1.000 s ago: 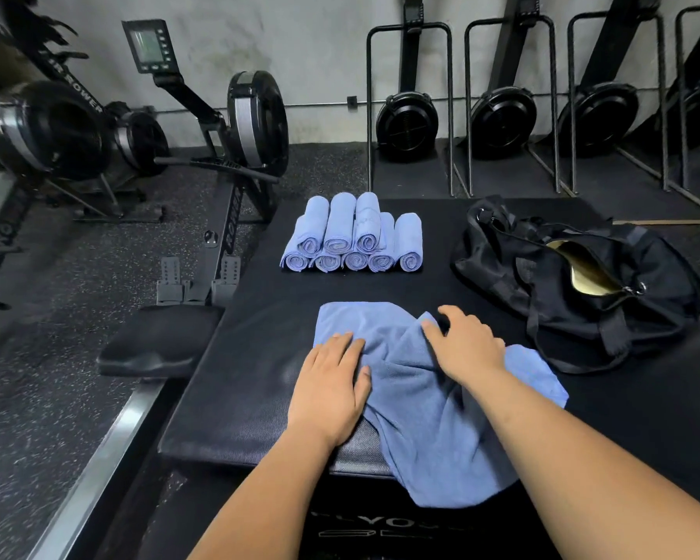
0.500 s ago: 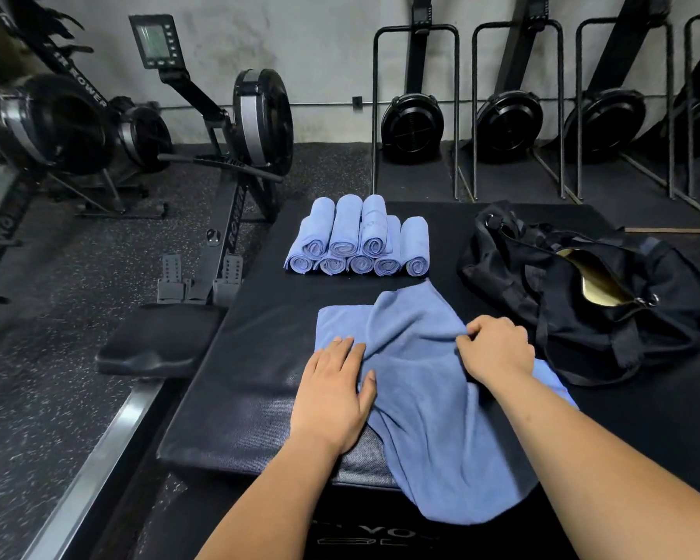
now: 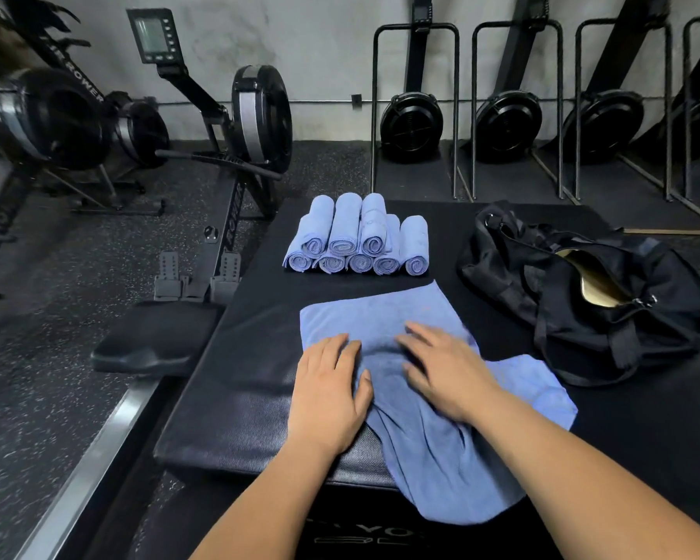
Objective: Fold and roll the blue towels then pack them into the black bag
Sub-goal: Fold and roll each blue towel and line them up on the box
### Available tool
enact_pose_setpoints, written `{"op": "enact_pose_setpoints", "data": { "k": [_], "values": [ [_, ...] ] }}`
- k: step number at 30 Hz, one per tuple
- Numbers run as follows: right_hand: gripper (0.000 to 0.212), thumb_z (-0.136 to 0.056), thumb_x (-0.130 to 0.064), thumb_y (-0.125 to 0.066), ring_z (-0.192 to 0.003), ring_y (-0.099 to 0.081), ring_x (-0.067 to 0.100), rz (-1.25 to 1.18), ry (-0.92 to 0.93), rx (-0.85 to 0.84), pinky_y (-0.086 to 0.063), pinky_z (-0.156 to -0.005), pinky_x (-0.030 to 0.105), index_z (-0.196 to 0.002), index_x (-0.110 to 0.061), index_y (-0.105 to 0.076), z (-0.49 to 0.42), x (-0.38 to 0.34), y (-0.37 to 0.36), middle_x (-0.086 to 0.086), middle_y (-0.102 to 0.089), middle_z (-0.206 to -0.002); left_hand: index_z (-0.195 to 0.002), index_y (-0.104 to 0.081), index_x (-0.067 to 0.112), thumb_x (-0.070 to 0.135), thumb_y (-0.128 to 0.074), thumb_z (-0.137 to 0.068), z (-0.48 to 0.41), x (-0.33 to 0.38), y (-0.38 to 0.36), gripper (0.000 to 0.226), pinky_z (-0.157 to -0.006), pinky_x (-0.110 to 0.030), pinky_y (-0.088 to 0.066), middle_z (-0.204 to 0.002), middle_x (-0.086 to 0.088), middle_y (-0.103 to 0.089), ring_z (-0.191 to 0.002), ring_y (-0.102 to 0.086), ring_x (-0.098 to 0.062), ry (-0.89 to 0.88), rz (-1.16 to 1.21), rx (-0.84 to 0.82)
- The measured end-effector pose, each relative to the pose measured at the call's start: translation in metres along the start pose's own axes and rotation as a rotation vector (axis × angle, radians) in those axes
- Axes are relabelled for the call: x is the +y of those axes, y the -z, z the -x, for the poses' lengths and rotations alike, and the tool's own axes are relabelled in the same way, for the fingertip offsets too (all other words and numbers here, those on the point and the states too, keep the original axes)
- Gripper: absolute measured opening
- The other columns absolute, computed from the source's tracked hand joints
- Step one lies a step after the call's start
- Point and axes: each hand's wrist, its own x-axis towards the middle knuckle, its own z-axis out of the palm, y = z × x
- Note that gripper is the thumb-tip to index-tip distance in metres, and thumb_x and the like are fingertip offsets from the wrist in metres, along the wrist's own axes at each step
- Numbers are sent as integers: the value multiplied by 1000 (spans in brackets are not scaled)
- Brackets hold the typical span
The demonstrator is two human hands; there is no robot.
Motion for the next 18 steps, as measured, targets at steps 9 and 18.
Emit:
{"op": "enact_pose_setpoints", "data": {
  "k": [9, 18],
  "values": [
    [65, -108, -57, -19, -162, 1, 26, 39, -316, -211, -10, -130, 47, -167, -32, -10, -11, 3, -2, 3, 2, -176, -144, -53, 23, 53, -43, -102, -1, -1, 0, 53, -129, -46, -17, -156, 2, -45, -154, -31, -21, 21, 37, -34],
    [66, -95, -63, -28, -116, -53, 31, 208, -276, -19, -47, -89, 44, -129, -23, -67, 11, -35, -5, 3, -64, -131, -135, -65, 34, 68, -59, -87, 2, -1, -2, 59, -129, -52, -11, -144, 19, -54, -139, -45, -3, -127, 42, -89]
  ]
}}
